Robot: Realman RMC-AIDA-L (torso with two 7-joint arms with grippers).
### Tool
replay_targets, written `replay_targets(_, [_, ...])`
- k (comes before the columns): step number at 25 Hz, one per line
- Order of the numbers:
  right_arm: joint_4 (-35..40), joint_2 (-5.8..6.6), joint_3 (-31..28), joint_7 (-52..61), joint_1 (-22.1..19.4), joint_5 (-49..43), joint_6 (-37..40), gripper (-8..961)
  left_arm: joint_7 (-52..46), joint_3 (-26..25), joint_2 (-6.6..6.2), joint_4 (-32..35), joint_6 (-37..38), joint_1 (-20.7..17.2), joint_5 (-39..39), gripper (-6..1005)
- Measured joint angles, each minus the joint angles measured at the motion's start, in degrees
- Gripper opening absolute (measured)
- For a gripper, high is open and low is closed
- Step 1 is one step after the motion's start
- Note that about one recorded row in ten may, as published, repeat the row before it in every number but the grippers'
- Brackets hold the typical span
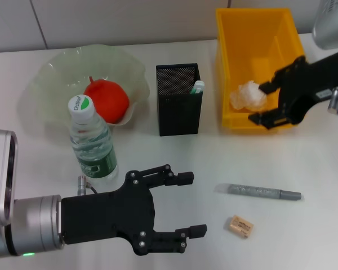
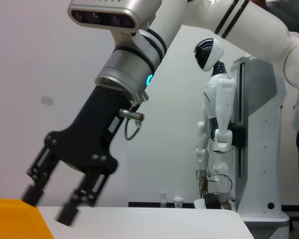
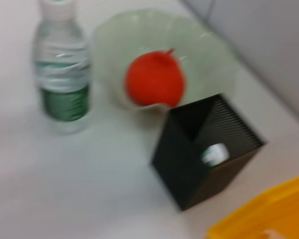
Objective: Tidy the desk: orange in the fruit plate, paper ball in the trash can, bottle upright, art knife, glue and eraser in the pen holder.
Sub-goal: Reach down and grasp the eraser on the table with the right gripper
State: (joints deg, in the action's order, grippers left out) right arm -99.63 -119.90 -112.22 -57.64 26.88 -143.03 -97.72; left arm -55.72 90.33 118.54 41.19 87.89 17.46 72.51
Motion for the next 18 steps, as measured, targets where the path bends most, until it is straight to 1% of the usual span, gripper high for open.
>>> replay_targets(3, [1.5,0.91,1.5,1.1,1.6,1.0,-4.0,624,0.0,0.0,-0.01,-0.1,0.0,-0.2,0.0,801])
replay_targets(7, [2.2,1.37,3.5,1.0,1.7,1.9,-5.4,624,-0.4,0.1,-0.09,-0.1,0.2,-0.5,0.0,801])
replay_targets(14, [4.4,1.91,9.1,1.4,2.4,1.7,-6.8,625,-1.5,0.4,-0.16,-0.2,0.3,-0.5,1.0,800])
replay_targets(18, [5.6,2.04,11.2,1.6,2.9,1.2,-7.0,624,-1.9,0.1,-0.09,-0.2,0.0,-0.6,1.7,801])
